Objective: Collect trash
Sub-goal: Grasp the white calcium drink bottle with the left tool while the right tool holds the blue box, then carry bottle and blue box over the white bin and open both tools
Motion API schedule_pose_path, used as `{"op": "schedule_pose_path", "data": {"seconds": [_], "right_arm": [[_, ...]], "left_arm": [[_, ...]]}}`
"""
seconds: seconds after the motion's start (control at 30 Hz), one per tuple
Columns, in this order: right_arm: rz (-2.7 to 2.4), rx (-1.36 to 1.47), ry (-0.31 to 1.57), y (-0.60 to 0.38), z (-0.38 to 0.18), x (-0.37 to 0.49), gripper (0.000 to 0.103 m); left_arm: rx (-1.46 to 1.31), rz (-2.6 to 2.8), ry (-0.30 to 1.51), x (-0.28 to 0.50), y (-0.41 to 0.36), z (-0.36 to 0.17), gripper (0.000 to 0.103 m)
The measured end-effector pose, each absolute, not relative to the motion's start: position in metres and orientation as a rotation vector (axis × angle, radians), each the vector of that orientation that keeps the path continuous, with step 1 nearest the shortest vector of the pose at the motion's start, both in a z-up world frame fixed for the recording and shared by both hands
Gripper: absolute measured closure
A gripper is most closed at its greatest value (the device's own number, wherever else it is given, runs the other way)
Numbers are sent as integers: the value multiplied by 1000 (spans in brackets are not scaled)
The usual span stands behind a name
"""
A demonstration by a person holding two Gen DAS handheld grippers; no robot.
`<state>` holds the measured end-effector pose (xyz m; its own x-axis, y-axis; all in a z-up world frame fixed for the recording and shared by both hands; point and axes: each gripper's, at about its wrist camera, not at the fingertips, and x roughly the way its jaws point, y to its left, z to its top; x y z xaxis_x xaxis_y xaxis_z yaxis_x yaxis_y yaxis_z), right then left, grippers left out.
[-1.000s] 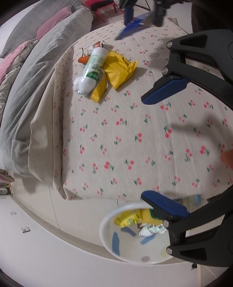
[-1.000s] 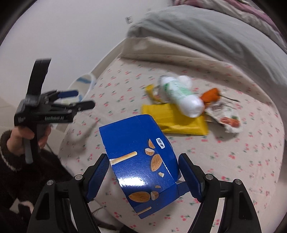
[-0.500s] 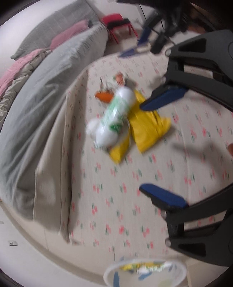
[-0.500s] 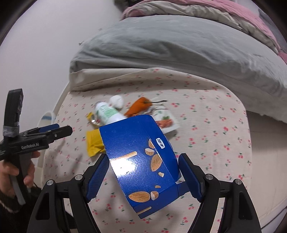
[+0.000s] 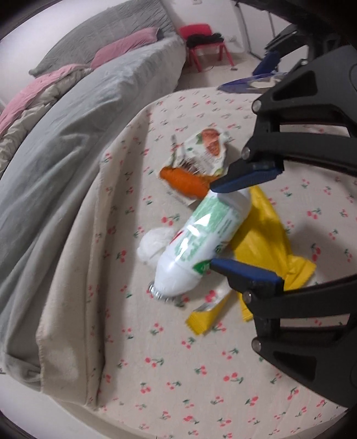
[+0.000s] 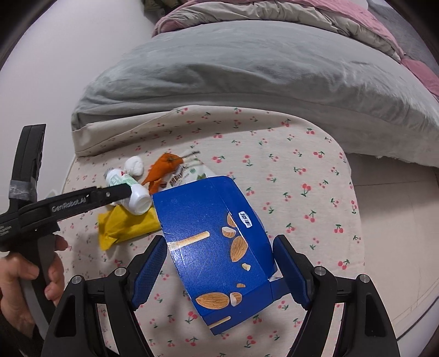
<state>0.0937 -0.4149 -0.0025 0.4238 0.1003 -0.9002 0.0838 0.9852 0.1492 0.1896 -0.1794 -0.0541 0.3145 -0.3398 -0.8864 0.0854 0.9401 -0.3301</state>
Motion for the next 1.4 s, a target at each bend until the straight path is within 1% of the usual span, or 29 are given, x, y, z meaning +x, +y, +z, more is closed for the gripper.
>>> {"op": "schedule_pose_path", "data": {"seconds": [0.1, 0.3, 0.4, 0.47, 0.7, 0.9, 1.0, 1.07, 1.17, 1.4], "right_arm": [[10, 183, 1143, -417, -7, 97, 22], [9, 177, 1163, -417, -14, 101, 22], [9, 173, 1170, -416, -16, 102, 22], [10, 169, 1174, -416, -18, 103, 22], [8, 165, 1181, -414, -19, 103, 22], [10, 166, 1184, -414, -21, 104, 22], [11, 163, 1188, -413, -22, 105, 22], [12, 163, 1189, -413, -21, 105, 22], [11, 165, 1186, -413, -20, 105, 22], [15, 190, 1163, -412, -12, 103, 22]], "left_arm": [[-217, -256, 1218, 194, -177, -54, 51], [-294, -253, 1271, 204, -162, -59, 49], [-309, -264, 1303, 205, -162, -61, 45], [-310, -270, 1321, 205, -164, -63, 37], [-336, -286, 1315, 202, -160, -66, 37], [-408, -325, 1374, 207, -153, -78, 37], [-385, -306, 1359, 206, -154, -76, 43], [-369, -293, 1345, 205, -154, -75, 50], [-374, -304, 1336, 203, -150, -71, 55], [-354, -344, 1301, 196, -136, -57, 61]]}}
